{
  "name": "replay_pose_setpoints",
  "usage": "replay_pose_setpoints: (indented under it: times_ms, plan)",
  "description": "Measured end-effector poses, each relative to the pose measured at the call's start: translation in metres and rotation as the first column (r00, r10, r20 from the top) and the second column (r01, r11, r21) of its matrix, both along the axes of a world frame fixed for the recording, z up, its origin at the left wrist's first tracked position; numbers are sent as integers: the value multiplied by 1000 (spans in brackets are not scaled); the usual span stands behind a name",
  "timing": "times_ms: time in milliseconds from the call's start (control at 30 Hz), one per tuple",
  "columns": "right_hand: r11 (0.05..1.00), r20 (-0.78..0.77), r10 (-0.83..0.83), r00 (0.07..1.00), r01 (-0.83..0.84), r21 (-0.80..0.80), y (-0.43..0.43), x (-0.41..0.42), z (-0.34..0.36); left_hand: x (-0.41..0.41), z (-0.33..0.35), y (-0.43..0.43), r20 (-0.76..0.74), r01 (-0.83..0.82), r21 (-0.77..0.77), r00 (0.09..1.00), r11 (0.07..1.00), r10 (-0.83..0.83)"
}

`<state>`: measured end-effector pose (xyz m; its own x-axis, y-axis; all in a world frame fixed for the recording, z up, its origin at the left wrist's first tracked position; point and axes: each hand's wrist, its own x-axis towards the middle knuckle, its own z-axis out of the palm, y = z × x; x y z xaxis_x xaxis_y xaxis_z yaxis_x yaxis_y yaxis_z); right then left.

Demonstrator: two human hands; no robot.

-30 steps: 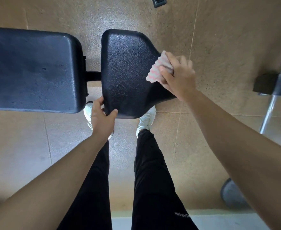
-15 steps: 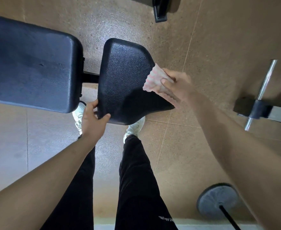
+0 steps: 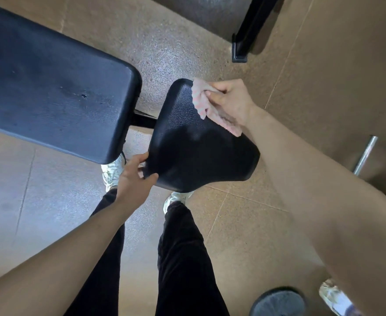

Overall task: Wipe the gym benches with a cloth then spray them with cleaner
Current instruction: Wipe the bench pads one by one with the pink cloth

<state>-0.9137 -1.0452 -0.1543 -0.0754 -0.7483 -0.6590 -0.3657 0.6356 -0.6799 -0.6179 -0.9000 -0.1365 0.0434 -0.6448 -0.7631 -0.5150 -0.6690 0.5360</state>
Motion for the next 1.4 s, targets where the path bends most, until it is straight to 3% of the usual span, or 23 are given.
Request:
replay_pose_setpoints:
  times_ms: [200,367,533,667,800,933,1000,1033,1133,1167,1300,1400]
  plan:
    - [967,-80,256,963,-256,22,-51,46,15,8,3,-17,-45,45,51,998,998,-43]
    - [886,-184,459,869,-464,18,-60,79,8,-1,15,-61,-62,23,-148,998,989,-33]
    - [935,-109,349,931,-353,-27,-61,63,14,-30,3,-127,-54,65,-332,995,941,-87]
    - [963,-149,241,959,-256,-88,-47,42,18,-61,-8,-169,-26,268,-364,955,892,-297]
    - [987,-115,121,986,-132,-91,-29,27,25,-82,-24,-196,-148,465,-330,834,821,-532]
    - [994,-258,10,966,-37,-100,0,12,21,-94,-30,-222,100,814,-331,533,477,-840]
    - [995,-295,-33,955,3,-102,23,6,18,-95,-31,-229,121,871,-299,441,391,-890]
    - [995,-310,-35,950,4,-101,35,5,18,-93,-33,-230,83,862,-291,455,415,-887]
    - [996,-352,-1,936,-29,-80,66,5,22,-86,-31,-214,-146,630,-257,724,733,-674]
    - [996,-382,26,924,-57,-70,75,6,21,-82,-28,-208,-140,565,-265,779,781,-611]
    - [977,-503,152,851,-207,-55,101,12,13,-66,-21,-178,59,493,-308,864,814,-501]
    - [973,-537,177,825,-228,-29,103,16,10,-50,-20,-146,108,426,-223,905,877,-412]
